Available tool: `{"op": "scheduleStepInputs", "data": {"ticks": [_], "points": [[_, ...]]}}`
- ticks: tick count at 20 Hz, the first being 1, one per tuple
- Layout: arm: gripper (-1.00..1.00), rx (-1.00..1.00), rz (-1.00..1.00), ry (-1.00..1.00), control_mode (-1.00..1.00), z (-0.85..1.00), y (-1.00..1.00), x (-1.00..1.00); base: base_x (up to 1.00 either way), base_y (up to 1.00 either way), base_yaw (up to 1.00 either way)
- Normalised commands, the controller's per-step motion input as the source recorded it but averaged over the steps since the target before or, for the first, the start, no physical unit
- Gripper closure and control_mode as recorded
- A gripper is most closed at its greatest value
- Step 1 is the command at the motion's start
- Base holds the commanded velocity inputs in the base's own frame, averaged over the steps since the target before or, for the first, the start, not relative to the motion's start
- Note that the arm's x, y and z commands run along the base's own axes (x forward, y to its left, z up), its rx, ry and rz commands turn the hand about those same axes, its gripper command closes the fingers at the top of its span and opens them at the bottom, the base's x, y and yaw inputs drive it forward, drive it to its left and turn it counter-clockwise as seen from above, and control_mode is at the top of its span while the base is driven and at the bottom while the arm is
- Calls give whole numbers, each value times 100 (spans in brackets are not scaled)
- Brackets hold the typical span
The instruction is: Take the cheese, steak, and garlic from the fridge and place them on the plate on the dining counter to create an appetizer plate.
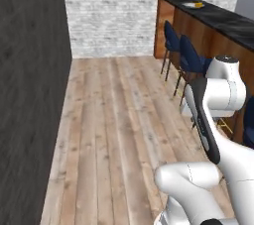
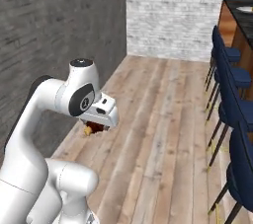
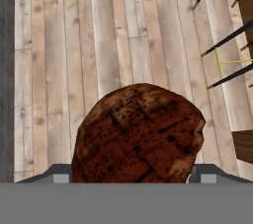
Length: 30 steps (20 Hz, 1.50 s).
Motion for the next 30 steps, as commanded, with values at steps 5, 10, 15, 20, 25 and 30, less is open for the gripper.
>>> {"op": "scheduleStepInputs", "data": {"ticks": [5, 10, 15, 20, 25, 30], "points": [[100, 0, 0, 0, 100, 0, 0, 0, 100, 40, -43], [100, 0, 0, 0, 100, 0, 0, 0, 100, 54, -40], [100, 0, 0, 0, 100, 0, 0, 0, 100, 67, -36], [100, 0, 0, 0, 100, 0, 0, 0, 100, 76, -34], [100, 0, 0, 0, 100, 0, 0, 0, 100, 77, -34], [100, 0, 0, 0, 100, 0, 0, 0, 100, 78, -35]]}}
